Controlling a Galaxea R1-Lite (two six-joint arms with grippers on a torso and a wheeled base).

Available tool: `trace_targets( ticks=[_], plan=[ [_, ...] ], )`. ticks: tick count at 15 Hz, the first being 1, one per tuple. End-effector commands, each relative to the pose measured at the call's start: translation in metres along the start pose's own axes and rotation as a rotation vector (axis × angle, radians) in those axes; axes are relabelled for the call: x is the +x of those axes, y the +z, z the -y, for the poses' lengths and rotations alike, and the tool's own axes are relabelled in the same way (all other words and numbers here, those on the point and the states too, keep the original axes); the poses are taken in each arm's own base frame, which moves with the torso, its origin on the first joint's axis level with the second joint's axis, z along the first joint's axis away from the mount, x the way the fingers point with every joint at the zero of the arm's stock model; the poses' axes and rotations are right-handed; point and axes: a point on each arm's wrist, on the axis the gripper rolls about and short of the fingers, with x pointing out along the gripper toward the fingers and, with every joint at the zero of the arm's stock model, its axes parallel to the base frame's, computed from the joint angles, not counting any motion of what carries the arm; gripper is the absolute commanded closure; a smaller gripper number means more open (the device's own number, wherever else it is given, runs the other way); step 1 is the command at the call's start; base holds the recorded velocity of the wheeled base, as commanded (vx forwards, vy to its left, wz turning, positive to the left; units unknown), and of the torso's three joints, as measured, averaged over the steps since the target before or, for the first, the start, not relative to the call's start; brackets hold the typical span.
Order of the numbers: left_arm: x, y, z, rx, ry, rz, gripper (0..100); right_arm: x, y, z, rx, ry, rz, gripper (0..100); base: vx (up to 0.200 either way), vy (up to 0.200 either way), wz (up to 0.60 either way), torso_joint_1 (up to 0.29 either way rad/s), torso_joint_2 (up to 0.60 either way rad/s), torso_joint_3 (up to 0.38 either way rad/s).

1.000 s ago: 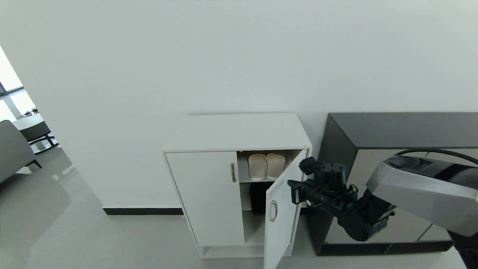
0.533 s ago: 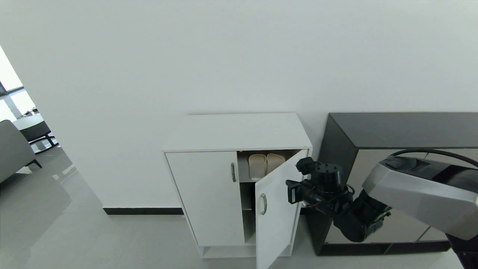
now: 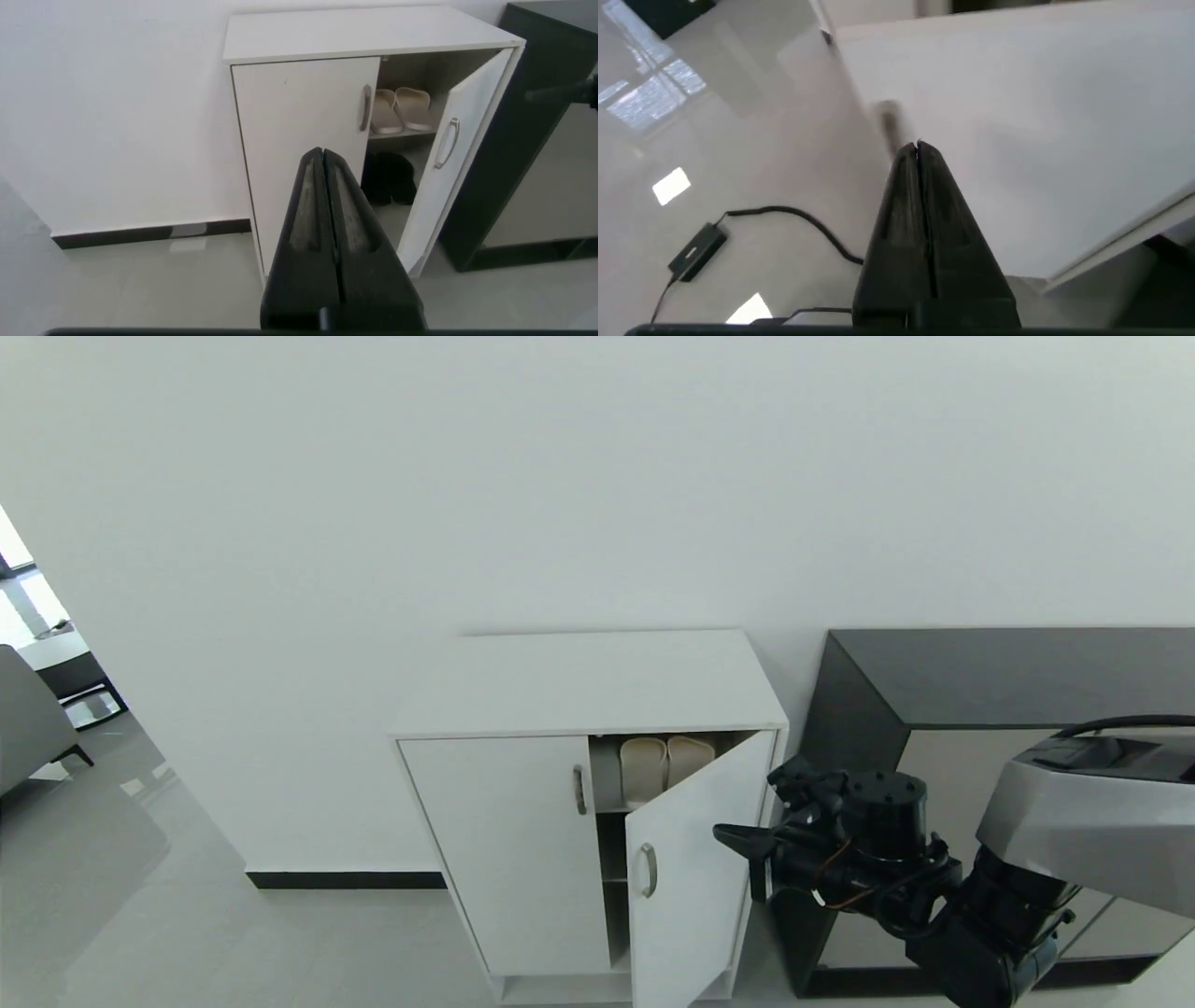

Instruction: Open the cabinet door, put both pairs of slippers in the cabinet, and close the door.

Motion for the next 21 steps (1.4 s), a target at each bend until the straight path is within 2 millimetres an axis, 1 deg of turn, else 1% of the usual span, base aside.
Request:
trace_targets(
  ticks=[1, 2, 3, 5, 8, 9, 11, 16, 18, 21],
  plan=[
    [0.0, 0.0, 0.0, 0.0, 0.001, 0.001, 100, -0.006, -0.003, -0.003, -0.018, 0.017, -0.013, 100, 0.0, 0.0, 0.0, 0.0, 0.0, 0.0],
    [0.0, 0.0, 0.0, 0.0, 0.001, -0.001, 100, -0.009, -0.004, -0.005, -0.029, 0.071, -0.006, 100, 0.0, 0.0, 0.0, 0.0, 0.0, 0.0],
    [0.0, 0.0, 0.0, 0.0, 0.001, 0.001, 100, -0.009, -0.004, -0.005, -0.033, 0.088, 0.003, 100, 0.0, 0.0, 0.0, 0.0, 0.0, 0.0],
    [0.0, 0.0, 0.0, 0.0, 0.001, 0.001, 100, -0.002, -0.003, -0.003, -0.026, 0.085, 0.006, 100, 0.0, 0.0, 0.0, 0.0, 0.0, 0.0],
    [0.0, 0.0, 0.0, 0.0, 0.001, 0.001, 100, 0.015, -0.009, 0.012, -0.01, -0.032, -0.018, 100, 0.0, 0.0, 0.0, 0.0, 0.0, 0.0],
    [0.0, 0.0, 0.0, 0.0, 0.001, 0.001, 100, 0.023, -0.009, 0.016, -0.002, -0.059, -0.021, 100, 0.0, 0.0, 0.0, 0.0, 0.0, 0.0],
    [0.0, 0.0, 0.0, 0.0, 0.001, -0.001, 100, 0.032, -0.004, 0.02, 0.026, -0.126, -0.037, 100, 0.0, 0.0, 0.0, 0.0, 0.0, 0.0],
    [0.0, 0.0, 0.0, 0.0, 0.001, 0.001, 100, 0.048, -0.005, 0.029, 0.034, -0.149, -0.018, 100, 0.0, 0.0, 0.0, 0.0, 0.0, 0.0],
    [0.0, 0.0, 0.0, 0.0, 0.001, 0.001, 100, 0.058, -0.003, 0.037, 0.039, -0.25, -0.009, 100, 0.0, 0.0, 0.0, 0.0, 0.0, 0.0],
    [0.0, 0.0, 0.0, 0.0, 0.001, 0.001, 100, 0.065, -0.006, 0.041, 0.039, -0.282, -0.004, 100, 0.0, 0.0, 0.0, 0.0, 0.0, 0.0]
  ],
)
